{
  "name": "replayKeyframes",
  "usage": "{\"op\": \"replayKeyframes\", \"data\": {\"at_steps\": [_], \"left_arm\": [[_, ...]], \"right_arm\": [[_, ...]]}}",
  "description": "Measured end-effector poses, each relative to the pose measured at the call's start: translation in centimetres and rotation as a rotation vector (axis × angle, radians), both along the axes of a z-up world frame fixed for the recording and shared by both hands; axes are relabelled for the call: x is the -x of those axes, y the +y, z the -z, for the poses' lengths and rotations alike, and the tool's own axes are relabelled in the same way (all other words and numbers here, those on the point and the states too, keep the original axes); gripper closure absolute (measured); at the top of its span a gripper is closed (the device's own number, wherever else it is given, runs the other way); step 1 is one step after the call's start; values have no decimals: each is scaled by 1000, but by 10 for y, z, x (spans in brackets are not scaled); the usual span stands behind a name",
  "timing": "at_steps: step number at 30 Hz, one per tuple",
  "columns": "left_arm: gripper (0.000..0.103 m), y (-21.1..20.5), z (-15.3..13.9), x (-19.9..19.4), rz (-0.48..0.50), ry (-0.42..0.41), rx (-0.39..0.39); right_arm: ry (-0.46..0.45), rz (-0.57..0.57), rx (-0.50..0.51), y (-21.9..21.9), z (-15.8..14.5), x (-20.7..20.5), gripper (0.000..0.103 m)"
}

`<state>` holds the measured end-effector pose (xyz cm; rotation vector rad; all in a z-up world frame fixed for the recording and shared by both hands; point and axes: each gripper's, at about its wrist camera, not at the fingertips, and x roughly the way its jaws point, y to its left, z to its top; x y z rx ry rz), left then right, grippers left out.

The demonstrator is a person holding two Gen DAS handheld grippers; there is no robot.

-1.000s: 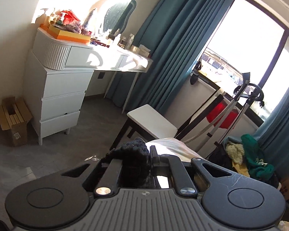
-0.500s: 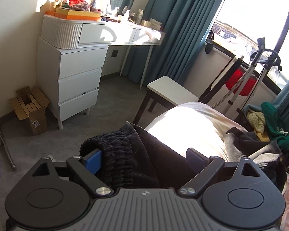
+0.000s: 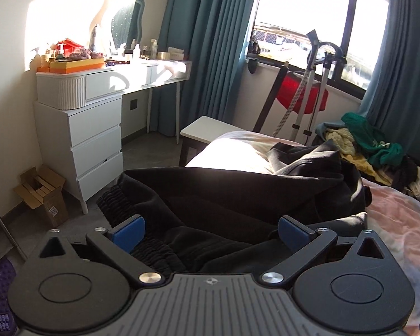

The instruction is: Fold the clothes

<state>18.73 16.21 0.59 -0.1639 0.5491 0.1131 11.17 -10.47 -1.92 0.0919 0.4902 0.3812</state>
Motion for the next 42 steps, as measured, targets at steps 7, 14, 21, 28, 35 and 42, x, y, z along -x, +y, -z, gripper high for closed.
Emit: {"op": "replayKeyframes", "data": {"at_steps": [7,14,21,28,35,42], "left_arm": [[3,-117,12,-32,141,-34,-93],[11,-225,33,-120,233,-54,-220],[20,-302,73,-233,197,-22,-399],[52,-296,86,-286,38,33,-337],[98,-299,49,-230,100,-20,-304],[98,-267,-6,-112,228,-93,-227]], "right_arm": [[-37,295,-27,-116,-14,20,14],[-24,487,-134,-193,12,12,14],[63,561,-137,-230,55,-29,14],[123,566,-165,-241,85,-56,14],[134,635,-204,-253,90,-54,14],[82,608,-206,-246,73,-31,14]]}}
